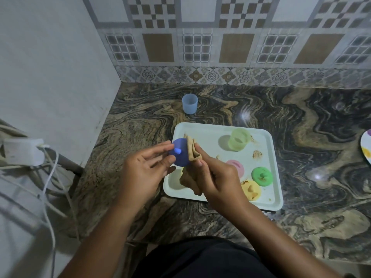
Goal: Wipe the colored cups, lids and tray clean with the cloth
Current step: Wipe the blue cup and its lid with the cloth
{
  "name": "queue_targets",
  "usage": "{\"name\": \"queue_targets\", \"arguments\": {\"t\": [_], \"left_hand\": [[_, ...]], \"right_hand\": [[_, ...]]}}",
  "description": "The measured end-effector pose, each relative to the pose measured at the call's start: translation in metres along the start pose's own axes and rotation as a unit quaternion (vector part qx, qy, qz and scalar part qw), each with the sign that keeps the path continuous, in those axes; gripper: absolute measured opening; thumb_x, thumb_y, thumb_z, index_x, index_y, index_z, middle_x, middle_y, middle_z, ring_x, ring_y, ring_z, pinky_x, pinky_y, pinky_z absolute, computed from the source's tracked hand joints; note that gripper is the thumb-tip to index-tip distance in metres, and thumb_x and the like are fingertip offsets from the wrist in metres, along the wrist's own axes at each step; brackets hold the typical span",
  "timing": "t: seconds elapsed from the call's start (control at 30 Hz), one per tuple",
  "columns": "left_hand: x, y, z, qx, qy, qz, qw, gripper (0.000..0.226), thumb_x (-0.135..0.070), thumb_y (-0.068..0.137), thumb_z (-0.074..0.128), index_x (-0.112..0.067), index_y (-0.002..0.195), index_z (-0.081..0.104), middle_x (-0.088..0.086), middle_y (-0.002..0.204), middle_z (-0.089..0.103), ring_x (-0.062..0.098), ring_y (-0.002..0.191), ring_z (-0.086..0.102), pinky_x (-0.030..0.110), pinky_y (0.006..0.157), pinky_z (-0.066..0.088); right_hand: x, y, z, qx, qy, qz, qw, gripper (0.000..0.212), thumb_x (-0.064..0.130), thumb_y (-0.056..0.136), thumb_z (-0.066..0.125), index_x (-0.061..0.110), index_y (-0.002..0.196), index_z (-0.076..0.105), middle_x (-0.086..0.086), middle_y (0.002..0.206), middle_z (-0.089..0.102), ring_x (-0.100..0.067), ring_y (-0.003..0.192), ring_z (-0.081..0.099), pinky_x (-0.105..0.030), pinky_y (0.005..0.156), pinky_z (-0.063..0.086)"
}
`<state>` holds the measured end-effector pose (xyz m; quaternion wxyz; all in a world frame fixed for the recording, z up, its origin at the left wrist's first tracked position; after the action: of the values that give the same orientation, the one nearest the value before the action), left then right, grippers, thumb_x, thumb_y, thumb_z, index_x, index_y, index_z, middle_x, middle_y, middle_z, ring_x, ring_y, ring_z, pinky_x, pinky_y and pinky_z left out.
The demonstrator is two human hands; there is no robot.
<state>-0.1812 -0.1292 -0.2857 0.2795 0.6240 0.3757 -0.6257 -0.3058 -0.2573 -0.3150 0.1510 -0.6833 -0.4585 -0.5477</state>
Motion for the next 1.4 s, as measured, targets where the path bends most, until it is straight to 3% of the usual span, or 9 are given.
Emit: {"name": "queue_targets", "arguments": {"t": [0.13,0.3,0.47,0.53,0.63,0.8,0.93,1.17,1.4], "left_hand": [[0.002,0.007,0.008,-0.038,-0.196,-0.065,0.978,0.041,0.001,0.075,0.070,-0.012,0.113,0.066,0.002,0.106,0.076,0.013,0.098,0.073,0.025,0.073,0.059],[0.002,0.000,0.027,0.055,-0.270,-0.105,0.956,0.035,-0.018,0.092,0.051,0.002,0.119,0.062,0.018,0.119,0.071,0.030,0.111,0.069,0.038,0.082,0.059],[-0.008,-0.005,0.038,0.098,-0.226,-0.044,0.968,0.036,-0.015,0.096,0.049,0.001,0.126,0.059,0.017,0.124,0.068,0.031,0.119,0.064,0.049,0.096,0.053],[-0.010,-0.006,0.042,0.094,-0.189,-0.013,0.977,0.036,-0.011,0.094,0.053,-0.004,0.128,0.060,0.013,0.123,0.070,0.028,0.119,0.065,0.050,0.095,0.053],[-0.011,-0.005,0.045,0.078,-0.155,0.000,0.985,0.035,-0.011,0.094,0.053,-0.008,0.127,0.062,0.011,0.119,0.072,0.027,0.114,0.067,0.048,0.090,0.056],[-0.015,0.000,0.038,0.121,-0.097,0.009,0.988,0.035,-0.016,0.089,0.054,-0.017,0.123,0.064,0.007,0.112,0.075,0.023,0.099,0.072,0.031,0.071,0.059],[-0.018,0.005,0.037,0.130,-0.114,-0.007,0.985,0.033,-0.014,0.092,0.051,-0.016,0.121,0.064,0.007,0.112,0.075,0.020,0.097,0.073,0.030,0.068,0.059],[-0.017,-0.008,0.058,0.052,-0.123,0.035,0.990,0.043,-0.010,0.092,0.057,-0.012,0.136,0.055,0.000,0.122,0.072,0.017,0.116,0.067,0.036,0.091,0.057],[-0.017,-0.007,0.054,-0.034,-0.060,0.097,0.993,0.049,-0.016,0.093,0.064,-0.021,0.140,0.053,-0.004,0.124,0.071,0.018,0.117,0.066,0.055,0.098,0.051]], "right_hand": [[0.005,0.008,-0.009,-0.022,0.046,0.024,0.998,0.039,0.040,0.107,0.039,0.017,0.113,0.071,0.002,0.059,0.061,-0.015,0.053,0.058,-0.035,0.057,0.051],[0.008,0.013,-0.008,-0.047,0.038,0.031,0.998,0.044,0.039,0.101,0.050,0.022,0.140,0.059,0.002,0.084,0.075,0.002,0.070,0.060,-0.032,0.063,0.054],[0.007,0.018,-0.018,-0.051,-0.001,-0.010,0.999,0.038,0.020,0.100,0.059,0.015,0.138,0.060,0.031,0.067,0.058,0.010,0.058,0.053,-0.004,0.060,0.038],[0.008,0.019,-0.021,-0.057,-0.017,-0.042,0.997,0.038,0.018,0.099,0.062,0.009,0.136,0.061,0.026,0.083,0.063,0.019,0.070,0.055,0.000,0.071,0.041],[0.012,0.022,-0.023,-0.069,-0.063,-0.088,0.992,0.039,0.019,0.099,0.061,0.003,0.134,0.062,-0.009,0.104,0.077,0.002,0.088,0.068,-0.005,0.086,0.045],[0.012,0.031,-0.033,-0.072,-0.060,-0.045,0.995,0.030,0.006,0.096,0.064,0.007,0.126,0.069,0.031,0.065,0.053,0.017,0.056,0.056,0.002,0.061,0.036],[0.010,0.040,-0.033,-0.065,-0.034,0.004,0.997,0.026,0.014,0.098,0.063,0.014,0.123,0.073,0.026,0.048,0.046,0.006,0.045,0.050,-0.004,0.052,0.032],[0.003,0.046,-0.024,-0.038,0.026,0.064,0.997,0.029,0.023,0.102,0.058,0.023,0.128,0.070,0.024,0.050,0.057,0.003,0.047,0.053,-0.014,0.051,0.040],[0.015,0.032,-0.018,-0.026,0.024,-0.012,0.999,0.032,0.018,0.100,0.056,0.013,0.130,0.067,0.030,0.057,0.056,0.010,0.051,0.058,-0.005,0.058,0.042]]}}
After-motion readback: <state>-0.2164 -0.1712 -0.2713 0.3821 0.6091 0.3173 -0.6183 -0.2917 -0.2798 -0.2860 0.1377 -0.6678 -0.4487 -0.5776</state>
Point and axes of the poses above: each hand's wrist, its own y-axis towards the middle knuckle, its own z-axis out of the palm, x = y × z, the point moved 2 cm from there along y, towards the middle knuckle
